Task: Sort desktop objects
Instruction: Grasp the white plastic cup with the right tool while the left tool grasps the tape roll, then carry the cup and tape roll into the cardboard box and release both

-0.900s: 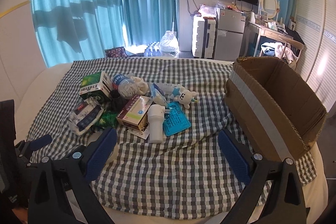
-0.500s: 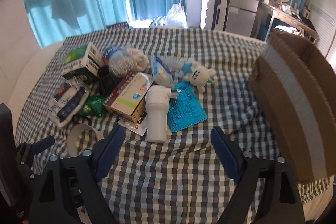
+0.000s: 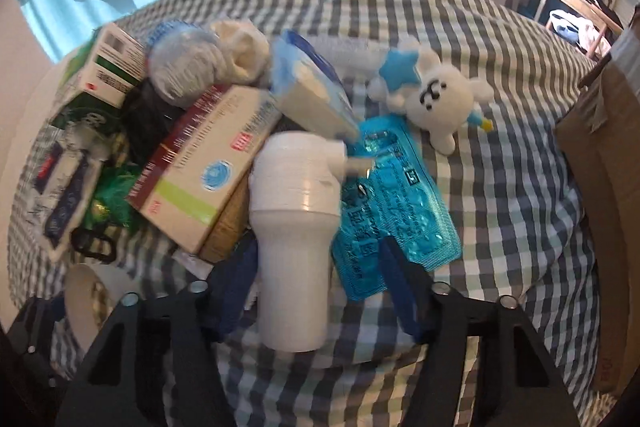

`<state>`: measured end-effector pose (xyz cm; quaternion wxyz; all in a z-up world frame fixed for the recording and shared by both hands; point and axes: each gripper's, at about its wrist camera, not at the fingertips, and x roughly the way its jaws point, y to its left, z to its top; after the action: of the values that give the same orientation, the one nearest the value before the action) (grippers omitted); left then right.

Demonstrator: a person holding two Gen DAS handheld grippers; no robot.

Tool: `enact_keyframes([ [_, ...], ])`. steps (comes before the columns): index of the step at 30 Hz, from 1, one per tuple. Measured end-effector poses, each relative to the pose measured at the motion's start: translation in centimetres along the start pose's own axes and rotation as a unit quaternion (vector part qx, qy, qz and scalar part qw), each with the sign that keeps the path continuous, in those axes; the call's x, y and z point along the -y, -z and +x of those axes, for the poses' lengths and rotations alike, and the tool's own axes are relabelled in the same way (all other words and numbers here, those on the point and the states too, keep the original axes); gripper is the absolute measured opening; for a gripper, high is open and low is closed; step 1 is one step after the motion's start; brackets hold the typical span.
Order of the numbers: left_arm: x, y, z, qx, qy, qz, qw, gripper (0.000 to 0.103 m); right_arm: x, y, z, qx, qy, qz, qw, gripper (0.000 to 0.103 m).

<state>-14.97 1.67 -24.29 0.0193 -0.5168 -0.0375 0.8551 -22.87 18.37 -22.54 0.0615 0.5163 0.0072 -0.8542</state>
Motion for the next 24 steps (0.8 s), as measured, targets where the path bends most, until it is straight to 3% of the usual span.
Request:
enact_keyframes([
  [1, -0.1, 0.0, 0.1, -0.001, 0.002, -0.001, 1.0, 0.101, -0.1, 0.1, -0.1, 0.005, 0.002, -0.005, 1.0, 0.056],
  [3, -0.3, -0.1, 0.2, -0.003, -0.007, -0.001, 1.0, 0.09, -0.4, 0.2, 0.0, 0.003, -0.01, -0.014, 1.0, 0.035],
  [4, -0.3, -0.2, 0.1, -0.002, -0.012, -0.001, 0.9999, 0.084, -0.5, 0.2, 0.1, -0.002, -0.014, -0.016, 1.0, 0.033],
  [12, -0.3, 0.1, -2.6, 0.011, 0.009, 0.001, 0.9999, 0.084, -1.7, 2.1, -2.1, -0.012, -0.039, -0.008, 0.999, 0.032],
  [24, 0.1, -0.7, -10.9, 0.066, 0.014, -0.004, 0.9977, 0.084, -1.2, 4.7, -12.9, 0.043, -0.096, 0.025, 0.994, 0.032],
])
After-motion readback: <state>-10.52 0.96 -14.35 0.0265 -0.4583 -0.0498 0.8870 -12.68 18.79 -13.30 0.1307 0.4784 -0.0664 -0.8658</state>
